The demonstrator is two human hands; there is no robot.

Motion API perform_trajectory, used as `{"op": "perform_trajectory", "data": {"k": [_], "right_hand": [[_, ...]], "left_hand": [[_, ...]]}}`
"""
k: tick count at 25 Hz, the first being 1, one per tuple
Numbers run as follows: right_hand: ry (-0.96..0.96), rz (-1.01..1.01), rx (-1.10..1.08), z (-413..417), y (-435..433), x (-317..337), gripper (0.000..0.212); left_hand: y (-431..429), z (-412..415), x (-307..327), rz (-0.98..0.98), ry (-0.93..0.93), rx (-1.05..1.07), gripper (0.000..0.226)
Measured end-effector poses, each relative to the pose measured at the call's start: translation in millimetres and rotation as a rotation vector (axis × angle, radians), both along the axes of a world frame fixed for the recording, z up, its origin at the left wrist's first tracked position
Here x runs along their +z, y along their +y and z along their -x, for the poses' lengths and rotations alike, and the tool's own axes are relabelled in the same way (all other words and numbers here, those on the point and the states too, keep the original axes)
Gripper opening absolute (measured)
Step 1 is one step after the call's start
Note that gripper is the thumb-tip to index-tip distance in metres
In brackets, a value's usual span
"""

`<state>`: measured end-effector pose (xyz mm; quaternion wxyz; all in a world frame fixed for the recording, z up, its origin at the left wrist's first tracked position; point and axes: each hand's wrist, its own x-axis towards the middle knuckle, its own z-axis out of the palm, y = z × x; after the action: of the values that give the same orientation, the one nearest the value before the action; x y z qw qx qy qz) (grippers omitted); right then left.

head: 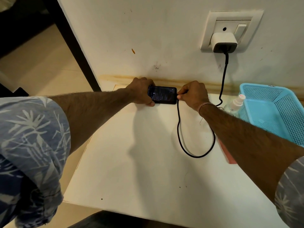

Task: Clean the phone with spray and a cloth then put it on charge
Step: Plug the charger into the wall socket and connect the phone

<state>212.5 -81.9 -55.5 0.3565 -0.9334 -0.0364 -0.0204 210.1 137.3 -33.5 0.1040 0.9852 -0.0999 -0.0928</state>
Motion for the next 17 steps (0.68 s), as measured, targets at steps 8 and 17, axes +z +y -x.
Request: {"op": "perform_trajectory", "data": {"k": [8, 17], "right_hand": [[-0.019, -0.020, -0.005, 1.7, -0.5, -1.9, 0.018], [-0.033, -0.030, -0.009, 3.6, 0.5, -2.8, 0.019]], "left_hand": [[-0.1, 1.9, 0.0, 0.008, -0.004, 0.011, 0.076], [1.4, -1.5, -4.4, 0.003, -0.012, 0.019, 0.076]]}}
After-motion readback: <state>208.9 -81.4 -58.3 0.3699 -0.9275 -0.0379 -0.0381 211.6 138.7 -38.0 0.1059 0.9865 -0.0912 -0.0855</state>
